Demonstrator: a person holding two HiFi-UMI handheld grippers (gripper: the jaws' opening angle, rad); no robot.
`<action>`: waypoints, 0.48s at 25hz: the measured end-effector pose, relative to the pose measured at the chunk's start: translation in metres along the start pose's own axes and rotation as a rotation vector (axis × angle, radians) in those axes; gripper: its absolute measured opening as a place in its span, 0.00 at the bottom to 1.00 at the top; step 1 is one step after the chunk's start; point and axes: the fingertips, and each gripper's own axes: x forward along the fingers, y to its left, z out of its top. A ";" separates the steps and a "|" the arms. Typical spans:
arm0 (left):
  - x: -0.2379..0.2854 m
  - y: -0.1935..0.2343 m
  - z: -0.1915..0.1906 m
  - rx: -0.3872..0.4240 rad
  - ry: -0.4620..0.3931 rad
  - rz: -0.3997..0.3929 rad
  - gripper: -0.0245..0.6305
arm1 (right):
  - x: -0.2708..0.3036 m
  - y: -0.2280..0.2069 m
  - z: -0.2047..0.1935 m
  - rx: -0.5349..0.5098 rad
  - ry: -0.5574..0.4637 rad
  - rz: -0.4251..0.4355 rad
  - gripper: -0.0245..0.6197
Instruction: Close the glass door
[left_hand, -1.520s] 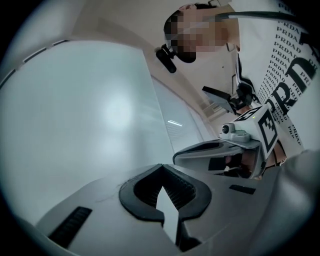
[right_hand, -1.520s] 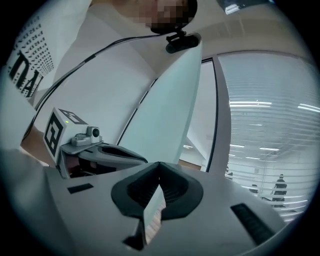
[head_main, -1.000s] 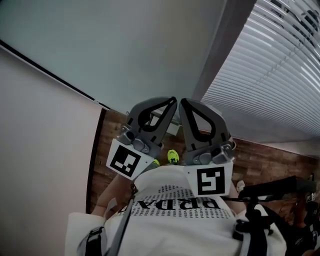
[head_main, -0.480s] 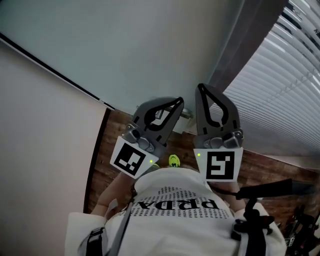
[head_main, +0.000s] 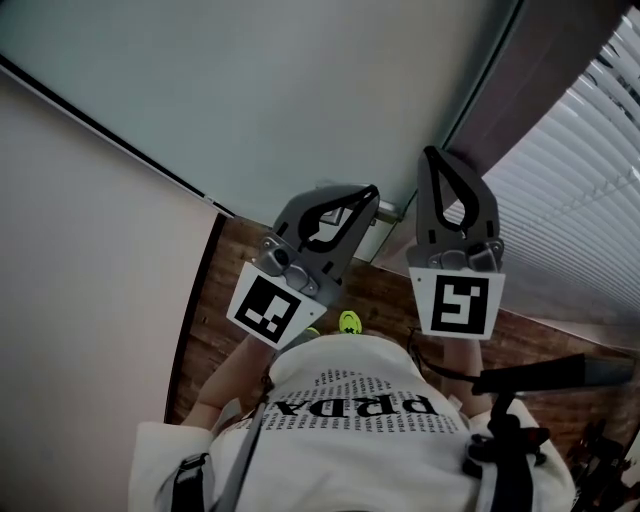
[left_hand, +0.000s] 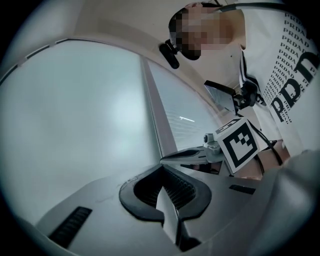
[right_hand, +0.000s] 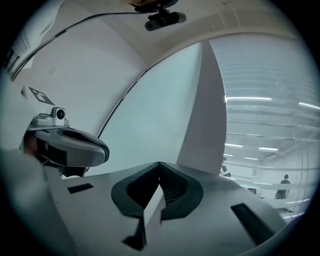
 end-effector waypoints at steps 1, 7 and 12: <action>0.001 0.000 0.000 -0.004 0.001 -0.001 0.03 | 0.000 0.000 0.000 -0.002 0.001 -0.001 0.03; 0.003 0.001 0.003 -0.055 -0.010 -0.007 0.03 | -0.002 0.000 -0.001 -0.011 0.015 -0.014 0.03; 0.003 -0.003 0.002 -0.073 -0.034 0.017 0.03 | -0.005 0.010 -0.008 0.059 -0.003 0.049 0.03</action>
